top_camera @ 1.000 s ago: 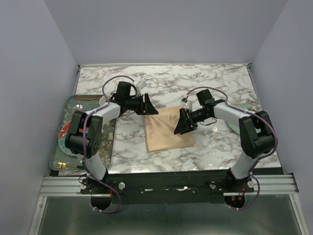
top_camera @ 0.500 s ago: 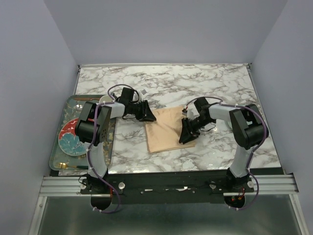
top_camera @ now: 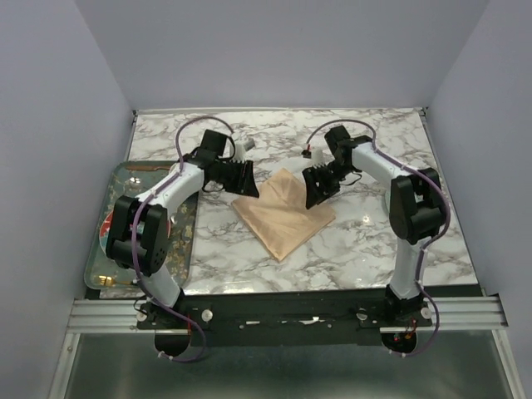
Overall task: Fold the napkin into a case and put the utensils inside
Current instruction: Rotate the lower triangle-folded napkin at the center of the board.
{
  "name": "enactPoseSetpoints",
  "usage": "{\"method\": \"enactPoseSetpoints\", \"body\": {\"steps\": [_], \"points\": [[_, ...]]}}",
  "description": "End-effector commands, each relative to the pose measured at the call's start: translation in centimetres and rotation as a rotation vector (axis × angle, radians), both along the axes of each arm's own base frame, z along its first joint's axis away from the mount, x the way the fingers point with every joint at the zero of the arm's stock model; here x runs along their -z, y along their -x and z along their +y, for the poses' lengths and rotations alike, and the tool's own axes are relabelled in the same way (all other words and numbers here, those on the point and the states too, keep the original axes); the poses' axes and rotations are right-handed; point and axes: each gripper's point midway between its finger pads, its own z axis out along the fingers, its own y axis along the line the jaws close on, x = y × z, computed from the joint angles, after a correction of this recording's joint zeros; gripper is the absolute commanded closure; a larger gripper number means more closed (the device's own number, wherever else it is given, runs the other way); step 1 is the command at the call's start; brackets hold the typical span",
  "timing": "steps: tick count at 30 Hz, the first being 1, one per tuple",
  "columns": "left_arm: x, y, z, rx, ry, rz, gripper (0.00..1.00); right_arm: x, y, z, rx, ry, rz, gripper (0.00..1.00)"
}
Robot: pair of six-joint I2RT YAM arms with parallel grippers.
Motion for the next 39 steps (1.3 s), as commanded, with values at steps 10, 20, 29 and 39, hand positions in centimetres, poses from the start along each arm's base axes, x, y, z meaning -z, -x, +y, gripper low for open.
{"method": "enactPoseSetpoints", "body": {"steps": [10,20,29,39], "points": [[4.3,-6.9,4.4,0.181,-0.429,-0.198,0.42,-3.3,5.1,-4.6,0.216,0.045,0.063,0.17],[8.0,2.3,5.4,0.278,-0.429,-0.029,0.59,0.7,4.3,-7.5,0.382,0.068,0.214,0.11],[5.0,8.7,2.5,0.35,-0.306,0.001,0.42,-0.6,-1.7,-5.3,0.364,-0.085,0.172,0.15],[-4.7,-0.1,1.1,0.428,-0.113,-0.517,0.31,-1.8,-1.2,-5.9,0.385,-0.132,0.172,0.34]]}}
